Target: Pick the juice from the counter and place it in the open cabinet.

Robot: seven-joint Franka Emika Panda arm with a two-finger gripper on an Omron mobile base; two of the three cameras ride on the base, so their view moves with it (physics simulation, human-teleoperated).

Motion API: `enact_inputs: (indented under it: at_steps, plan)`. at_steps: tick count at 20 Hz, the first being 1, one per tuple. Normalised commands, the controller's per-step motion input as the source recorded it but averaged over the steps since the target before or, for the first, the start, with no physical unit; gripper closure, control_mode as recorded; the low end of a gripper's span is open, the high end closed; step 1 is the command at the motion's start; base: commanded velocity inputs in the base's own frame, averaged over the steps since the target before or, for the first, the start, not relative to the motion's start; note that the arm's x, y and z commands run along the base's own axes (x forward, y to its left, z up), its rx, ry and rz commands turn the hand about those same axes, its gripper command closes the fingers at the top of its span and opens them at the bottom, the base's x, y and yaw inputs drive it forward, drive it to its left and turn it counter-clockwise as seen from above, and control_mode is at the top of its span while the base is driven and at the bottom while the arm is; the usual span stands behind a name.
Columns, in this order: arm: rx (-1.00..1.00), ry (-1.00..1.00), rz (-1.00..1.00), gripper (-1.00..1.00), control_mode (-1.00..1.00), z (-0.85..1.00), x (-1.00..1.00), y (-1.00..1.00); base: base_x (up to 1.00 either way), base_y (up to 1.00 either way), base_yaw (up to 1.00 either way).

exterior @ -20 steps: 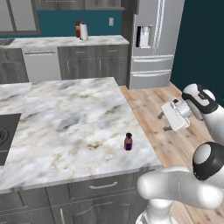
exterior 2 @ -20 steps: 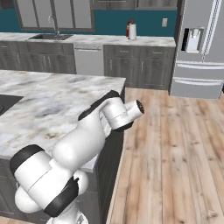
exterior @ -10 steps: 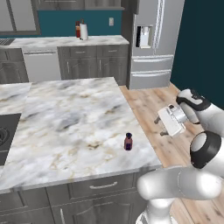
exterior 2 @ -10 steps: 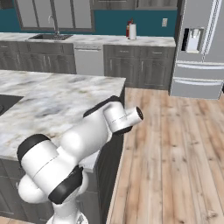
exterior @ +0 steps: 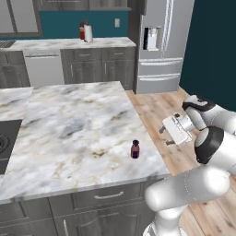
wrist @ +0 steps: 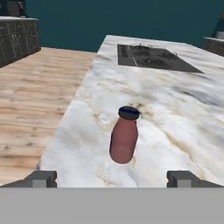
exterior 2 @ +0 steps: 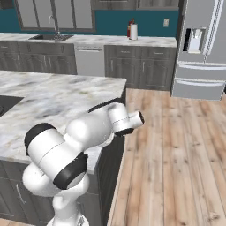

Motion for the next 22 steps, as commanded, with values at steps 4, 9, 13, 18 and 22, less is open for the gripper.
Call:
enact_inputs:
  at_steps: [4, 9, 13, 18, 22]
  plan:
    - [0.03, 0.00, 0.01, -1.00, -1.00, -0.14, 0.29, 0.13, 0.00, 0.00, 0.00]
    - [0.01, 0.02, 0.01, -1.00, -1.00, -0.15, 0.22, 0.14, 0.00, 0.00, 0.00]
    - [0.01, 0.07, 0.02, -1.00, -1.00, -0.13, 0.01, 0.17, 0.00, 0.00, 0.00]
    - [0.00, 0.04, 0.02, -1.00, -1.00, -0.18, 0.15, 0.21, 0.00, 0.00, 0.00]
    - [0.01, 0.06, 0.02, -1.00, -1.00, -0.10, 0.09, 0.14, 0.00, 0.00, 0.00]
